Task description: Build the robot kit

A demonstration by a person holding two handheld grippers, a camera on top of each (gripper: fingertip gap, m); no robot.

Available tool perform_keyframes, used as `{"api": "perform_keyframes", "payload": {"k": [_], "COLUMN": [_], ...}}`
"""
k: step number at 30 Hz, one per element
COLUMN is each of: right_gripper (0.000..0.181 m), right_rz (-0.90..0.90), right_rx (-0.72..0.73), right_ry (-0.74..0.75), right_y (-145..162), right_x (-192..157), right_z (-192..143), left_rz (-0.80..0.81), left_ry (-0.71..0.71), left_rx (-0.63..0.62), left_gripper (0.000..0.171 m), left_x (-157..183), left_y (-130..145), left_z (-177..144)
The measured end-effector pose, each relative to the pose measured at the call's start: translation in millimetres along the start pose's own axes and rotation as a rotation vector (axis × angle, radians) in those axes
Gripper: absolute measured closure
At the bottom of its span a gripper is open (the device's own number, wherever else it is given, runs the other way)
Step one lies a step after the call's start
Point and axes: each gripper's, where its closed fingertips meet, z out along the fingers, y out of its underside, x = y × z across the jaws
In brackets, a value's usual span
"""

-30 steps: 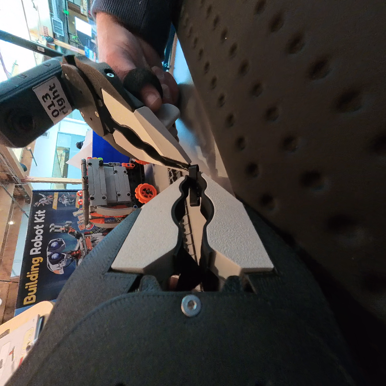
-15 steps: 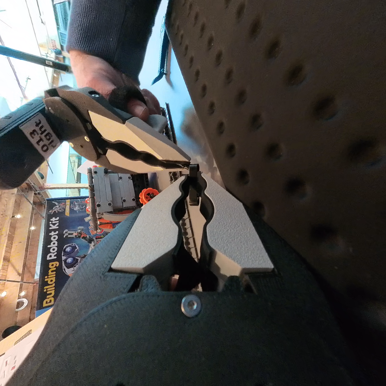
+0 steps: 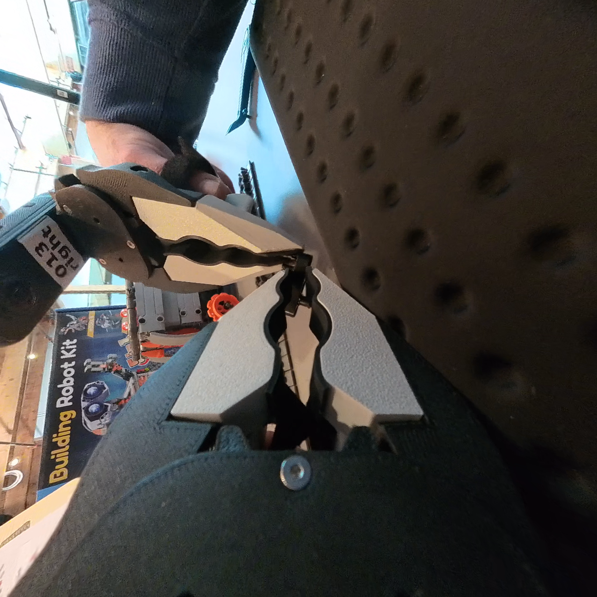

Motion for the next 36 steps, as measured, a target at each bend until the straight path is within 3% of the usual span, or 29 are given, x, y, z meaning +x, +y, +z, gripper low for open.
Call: {"api": "perform_keyframes", "payload": {"k": [3,5,8,11,19,24,32,36], "right_gripper": [0.179,0.16,0.154,0.153,0.153,0.165,0.169,0.167], "right_rz": [0.013,0.024,-0.028,-0.092,-0.2,-0.22,-0.242,-0.201], "right_rx": [0.029,0.071,0.164,0.182,0.176,0.152,0.101,0.127], "right_ry": [0.024,0.109,0.247,0.452,0.76,0.777,0.763,0.739], "right_y": [-1,-2,-10,-11,-16,-15,-10,-9], "right_x": [2,9,10,20,39,39,35,35], "right_z": [-2,-9,-23,-31,-39,-35,-23,-25], "left_rz": [-0.018,-0.076,-0.202,-0.387,-0.462,-0.475,-0.423,-0.473], "left_ry": [-0.005,-0.001,-0.008,-0.014,-0.004,-0.011,0.021,0.036], "left_rx": [-0.006,-0.03,-0.04,-0.032,-0.036,-0.022,-0.025,-0.025], "left_gripper": [0.164,0.165,0.165,0.165,0.165,0.165,0.165,0.165], "left_x": [-2,-5,-15,-28,-32,-35,-25,-27], "left_y": [2,8,13,19,22,20,14,16], "left_z": [0,2,3,2,3,3,5,7]}}
